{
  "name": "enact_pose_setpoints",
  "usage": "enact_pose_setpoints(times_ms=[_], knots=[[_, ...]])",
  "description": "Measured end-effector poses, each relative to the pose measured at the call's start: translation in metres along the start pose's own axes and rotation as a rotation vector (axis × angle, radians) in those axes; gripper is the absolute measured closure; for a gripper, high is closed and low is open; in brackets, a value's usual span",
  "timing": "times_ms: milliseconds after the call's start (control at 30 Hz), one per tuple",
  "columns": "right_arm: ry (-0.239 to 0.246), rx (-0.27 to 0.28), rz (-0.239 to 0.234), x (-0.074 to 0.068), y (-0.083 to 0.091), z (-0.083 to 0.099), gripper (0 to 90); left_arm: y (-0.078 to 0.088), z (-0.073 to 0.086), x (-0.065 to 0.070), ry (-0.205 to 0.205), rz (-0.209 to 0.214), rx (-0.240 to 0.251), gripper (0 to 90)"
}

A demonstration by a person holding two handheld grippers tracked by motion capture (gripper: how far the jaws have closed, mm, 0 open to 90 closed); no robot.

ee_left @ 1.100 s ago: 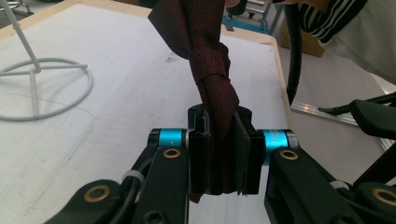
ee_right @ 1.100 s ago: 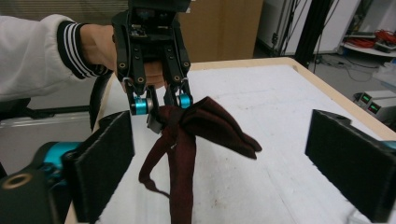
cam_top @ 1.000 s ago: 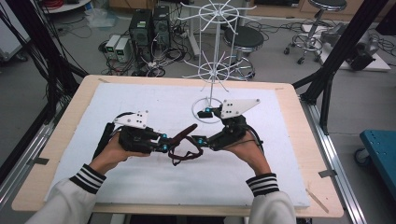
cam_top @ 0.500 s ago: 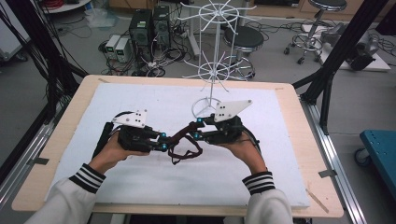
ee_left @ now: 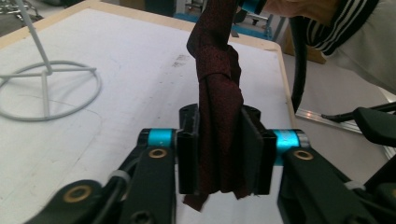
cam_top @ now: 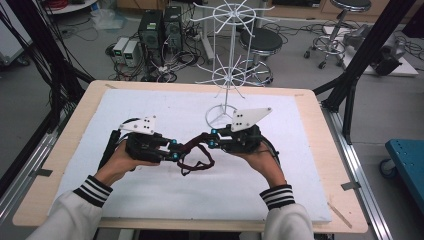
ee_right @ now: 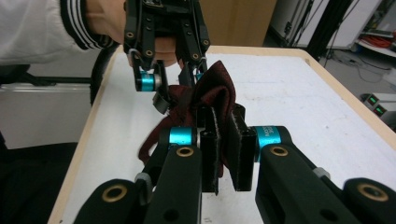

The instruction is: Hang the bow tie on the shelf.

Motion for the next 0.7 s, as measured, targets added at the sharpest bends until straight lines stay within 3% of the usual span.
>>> enact_pose_setpoints(times_ms=[67,100,133,200,233,300,333,467,700], knots=[[-0.011,0.003,0.001,0.0,0.001,0.0,85.1,0.001,-0.001,0.0,-0.003,-0.023,0.014,60.6],[-0.004,0.008,0.019,0.001,0.002,0.0,85.1,0.001,-0.001,-0.002,-0.026,-0.059,0.017,55.4],[-0.009,0.013,0.031,0.002,0.003,0.0,85.1,0.001,0.0,-0.003,-0.034,-0.084,0.023,43.8],[-0.032,0.023,0.045,0.004,0.007,0.0,85.1,0.003,0.0,-0.005,-0.016,-0.139,0.01,24.1],[-0.029,0.03,0.056,0.005,0.009,0.0,85.1,0.004,0.001,-0.006,-0.008,-0.152,0.009,21.6],[-0.039,0.039,0.07,0.006,0.011,0.0,85.1,0.006,0.001,-0.01,0.027,-0.192,0.009,5.2],[-0.043,0.037,0.08,0.007,0.013,0.0,85.1,0.008,0.001,-0.011,0.039,-0.205,0.012,1.7],[-0.055,0.048,0.105,0.009,0.017,0.0,85.1,0.017,0.002,-0.014,0.055,-0.234,0.062,1.7],[-0.081,0.071,0.142,0.012,0.023,0.0,85.1,0.026,0.013,-0.011,0.029,-0.281,0.061,1.7]])
Point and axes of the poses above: each handheld gripper's, and its own axes: y roughly backward along the jaws, z roughly out of its underside, x roughly to its right, the point moved 2 cm from there along -y, roughly forward along the jaws, and after that the axes turned 7 degrees about -y, right-handed, at the moved point
